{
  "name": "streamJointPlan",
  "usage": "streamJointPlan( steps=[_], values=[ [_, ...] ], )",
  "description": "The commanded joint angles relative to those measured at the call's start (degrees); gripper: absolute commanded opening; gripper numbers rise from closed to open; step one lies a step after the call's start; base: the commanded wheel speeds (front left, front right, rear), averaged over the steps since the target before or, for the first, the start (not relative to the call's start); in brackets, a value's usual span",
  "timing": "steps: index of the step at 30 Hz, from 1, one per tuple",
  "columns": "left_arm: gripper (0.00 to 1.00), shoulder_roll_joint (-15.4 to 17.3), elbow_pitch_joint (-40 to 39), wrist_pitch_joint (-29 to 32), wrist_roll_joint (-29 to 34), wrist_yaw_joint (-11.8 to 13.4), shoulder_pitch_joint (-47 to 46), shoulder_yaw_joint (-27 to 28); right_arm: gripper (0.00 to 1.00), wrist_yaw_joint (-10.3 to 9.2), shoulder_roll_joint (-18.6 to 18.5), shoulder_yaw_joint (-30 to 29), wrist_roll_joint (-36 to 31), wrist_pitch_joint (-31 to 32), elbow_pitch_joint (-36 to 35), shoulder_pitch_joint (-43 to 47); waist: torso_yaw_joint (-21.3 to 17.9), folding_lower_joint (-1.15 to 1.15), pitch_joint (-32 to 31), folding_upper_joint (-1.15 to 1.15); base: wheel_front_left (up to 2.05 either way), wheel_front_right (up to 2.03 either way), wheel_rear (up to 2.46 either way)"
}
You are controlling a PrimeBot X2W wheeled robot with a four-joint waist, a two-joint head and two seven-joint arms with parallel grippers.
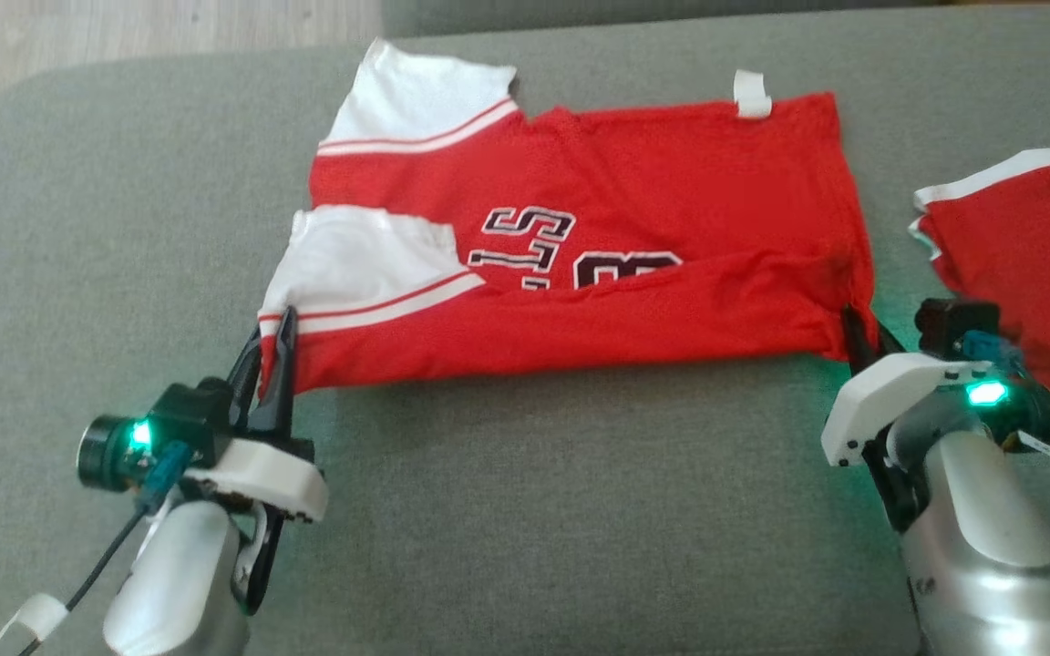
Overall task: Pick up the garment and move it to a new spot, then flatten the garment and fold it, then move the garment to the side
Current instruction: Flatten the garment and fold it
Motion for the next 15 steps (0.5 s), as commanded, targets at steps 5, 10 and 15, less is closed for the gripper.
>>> streamJointPlan(
  steps=[5,10,15],
  values=[
    [0.00,3.30,-0.07,2.17,-0.03,-0.51,1.64,0.97,0.00,-0.05,-0.07,1.08,-2.09,4.96,-6.34,3.12,-0.95,0.00,-4.51,0.00,0.00,0.00,0.00],
    [0.00,4.08,-0.68,6.14,-2.47,-2.71,5.49,0.44,0.00,-0.05,-0.07,1.80,-0.27,13.01,-13.20,8.96,-1.64,0.00,-7.90,0.00,0.00,0.00,0.00],
    [0.00,5.84,-4.30,10.13,-3.34,-3.51,9.31,-0.50,0.00,-0.05,-0.31,2.41,1.33,18.13,-22.28,15.12,-2.30,0.00,-9.14,0.00,0.00,0.00,0.00]
  ],
)
